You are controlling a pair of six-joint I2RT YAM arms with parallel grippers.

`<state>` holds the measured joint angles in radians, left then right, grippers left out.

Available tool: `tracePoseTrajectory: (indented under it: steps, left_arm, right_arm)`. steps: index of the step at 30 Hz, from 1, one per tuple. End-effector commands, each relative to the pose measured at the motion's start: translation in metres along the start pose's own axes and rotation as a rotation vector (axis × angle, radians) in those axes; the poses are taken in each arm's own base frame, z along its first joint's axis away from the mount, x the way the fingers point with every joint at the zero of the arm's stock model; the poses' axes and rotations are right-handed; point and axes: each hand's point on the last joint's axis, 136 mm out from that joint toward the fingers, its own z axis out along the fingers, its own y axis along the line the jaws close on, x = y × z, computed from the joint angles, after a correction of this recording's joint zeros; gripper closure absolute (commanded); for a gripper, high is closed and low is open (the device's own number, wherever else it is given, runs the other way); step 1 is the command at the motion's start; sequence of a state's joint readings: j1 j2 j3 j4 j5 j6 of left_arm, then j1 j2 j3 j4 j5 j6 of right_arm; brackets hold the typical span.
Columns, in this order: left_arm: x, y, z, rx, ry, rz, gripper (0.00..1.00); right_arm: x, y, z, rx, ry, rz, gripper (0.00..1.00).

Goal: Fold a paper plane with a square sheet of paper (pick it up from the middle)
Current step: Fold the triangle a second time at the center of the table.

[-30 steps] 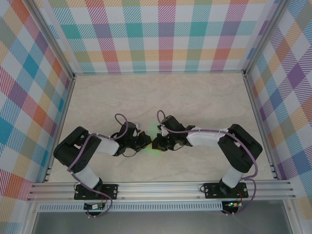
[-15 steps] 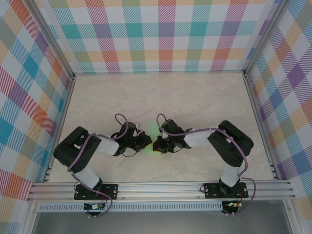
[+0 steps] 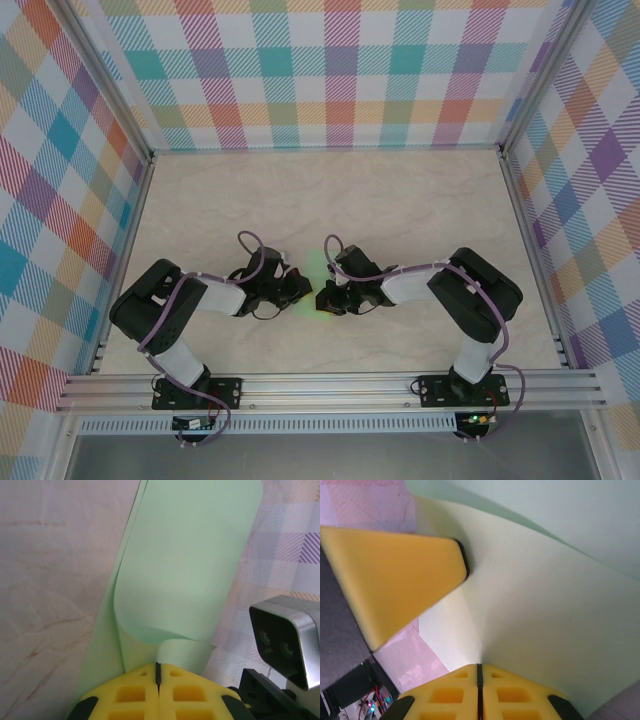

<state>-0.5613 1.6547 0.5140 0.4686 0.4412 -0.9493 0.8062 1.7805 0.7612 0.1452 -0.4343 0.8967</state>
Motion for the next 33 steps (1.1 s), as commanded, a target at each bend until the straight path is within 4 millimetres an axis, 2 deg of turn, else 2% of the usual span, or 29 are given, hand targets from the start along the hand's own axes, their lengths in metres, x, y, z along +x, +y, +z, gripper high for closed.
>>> tracePoseTrajectory:
  steps: [1,23,33]
  left_arm:
    - [-0.017,0.003,-0.001,-0.049,-0.062,0.014,1.0]
    - [-0.032,0.03,-0.001,-0.121,-0.074,-0.007,1.0]
    - [-0.043,0.03,-0.002,-0.117,-0.071,-0.007,1.0]
  right_arm:
    - [0.03,-0.051,0.001,0.169,0.11,0.081,0.91]
    - [0.032,-0.052,-0.002,0.154,0.138,0.068,0.91]
    - [0.037,-0.057,0.0,0.151,0.16,0.067,0.91]
